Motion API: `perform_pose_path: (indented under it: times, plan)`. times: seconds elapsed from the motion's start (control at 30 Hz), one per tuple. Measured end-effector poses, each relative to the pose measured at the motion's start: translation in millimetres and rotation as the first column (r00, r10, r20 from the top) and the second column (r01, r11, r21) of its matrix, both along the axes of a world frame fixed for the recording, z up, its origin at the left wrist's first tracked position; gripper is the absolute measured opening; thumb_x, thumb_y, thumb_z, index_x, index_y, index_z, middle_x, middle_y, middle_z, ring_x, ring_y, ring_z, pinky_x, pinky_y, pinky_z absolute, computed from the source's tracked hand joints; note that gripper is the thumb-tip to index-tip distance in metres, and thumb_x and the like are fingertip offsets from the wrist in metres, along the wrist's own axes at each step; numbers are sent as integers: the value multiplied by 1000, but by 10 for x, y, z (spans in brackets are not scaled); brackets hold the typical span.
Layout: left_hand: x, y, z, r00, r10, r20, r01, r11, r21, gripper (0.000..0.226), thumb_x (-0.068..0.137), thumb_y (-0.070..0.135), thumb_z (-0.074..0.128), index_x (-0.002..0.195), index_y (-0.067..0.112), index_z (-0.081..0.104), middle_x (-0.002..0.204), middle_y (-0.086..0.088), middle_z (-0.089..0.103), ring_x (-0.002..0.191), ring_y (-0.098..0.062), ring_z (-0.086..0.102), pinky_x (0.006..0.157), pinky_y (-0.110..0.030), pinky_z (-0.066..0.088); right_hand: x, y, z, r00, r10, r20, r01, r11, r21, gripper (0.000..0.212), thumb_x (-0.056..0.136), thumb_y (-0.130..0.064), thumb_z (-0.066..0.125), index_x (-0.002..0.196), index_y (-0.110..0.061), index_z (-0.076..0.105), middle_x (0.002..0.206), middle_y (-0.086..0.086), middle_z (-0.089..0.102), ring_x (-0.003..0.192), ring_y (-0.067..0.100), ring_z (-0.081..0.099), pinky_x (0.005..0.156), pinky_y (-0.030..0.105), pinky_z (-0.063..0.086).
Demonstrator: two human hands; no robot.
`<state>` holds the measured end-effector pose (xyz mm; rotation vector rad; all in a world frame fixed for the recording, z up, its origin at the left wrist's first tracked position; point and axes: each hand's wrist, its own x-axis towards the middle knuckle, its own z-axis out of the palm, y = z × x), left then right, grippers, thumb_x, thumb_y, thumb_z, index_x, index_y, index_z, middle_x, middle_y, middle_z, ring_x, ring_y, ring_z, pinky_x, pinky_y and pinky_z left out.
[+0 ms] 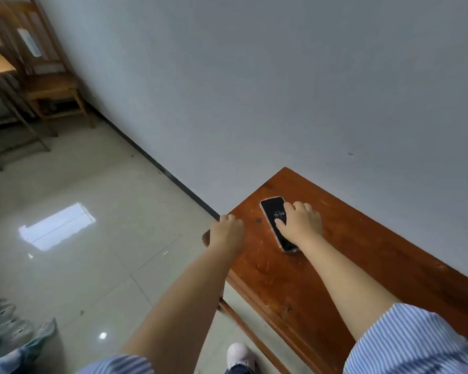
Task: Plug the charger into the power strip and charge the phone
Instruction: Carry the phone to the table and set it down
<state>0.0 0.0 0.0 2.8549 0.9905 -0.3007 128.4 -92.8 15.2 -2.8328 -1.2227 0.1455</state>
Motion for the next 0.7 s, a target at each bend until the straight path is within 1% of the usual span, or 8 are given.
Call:
perform_pose_path:
  times: [0.03,0.1,0.17,0.23,0.33,0.47,0.6,0.7]
  plan:
    - [13,7,-116,999,32,-22,-33,999,-39,34,94,23,44,125,9,45,133,-13,48,124,-29,43,103,-40,41,43,53,-111,999,-20,-38,19,999,-43,53,88,-44,42,130,-15,32,136,14,43,123,31,38,100,45,37]
    - [28,35,-367,998,69,-4,-69,991,-118,42,96,30,39,134,11,36,146,-13,35,136,-31,28,112,-45,28,134,132,-358,997,-29,-70,23,996,-92,63,86,-53,40,136,-21,20,148,12,26,135,33,21,109,52,25]
    - [52,102,-590,997,71,-9,-72,982,-176,51,97,37,34,141,14,24,155,-10,17,143,-29,9,117,-46,14,229,221,-605,995,-37,-96,23,990,-140,70,84,-60,36,139,-25,10,153,13,10,139,35,7,112,55,14]
    - [61,178,-768,999,46,-1,-45,977,-209,57,96,43,29,145,17,13,157,-8,6,145,-26,0,118,-44,4,299,275,-782,991,-76,-112,59,987,-149,74,82,-64,33,139,-27,4,153,16,3,140,37,2,113,55,10]
    - [38,244,-933,999,25,44,-16,982,-186,61,95,49,23,146,19,6,158,-6,0,144,-23,-6,117,-41,-6,344,298,-932,987,-122,-108,111,989,-97,73,83,-61,33,139,-24,5,152,20,6,139,39,9,113,54,14]
    - [32,272,-1054,998,32,59,-21,983,-183,62,94,51,20,146,21,5,158,-5,0,144,-22,-7,112,-37,-13,355,329,-1046,991,-106,-83,105,994,-11,67,85,-52,41,138,-20,17,147,22,22,132,39,24,108,52,27]
    - [25,322,-1021,998,23,62,-7,969,-248,59,95,49,23,146,21,8,158,-3,3,145,-21,-5,116,-39,-7,410,348,-1009,989,-80,-122,88,994,65,62,82,-45,53,133,-17,32,138,25,35,123,39,33,102,51,34]
    - [-61,527,-962,995,44,84,-18,958,-285,55,97,41,25,145,18,13,158,-3,8,145,-20,-1,119,-39,-1,380,486,-950,986,49,-158,-33,994,100,59,77,-42,60,128,-16,42,132,23,42,118,38,37,98,49,37]
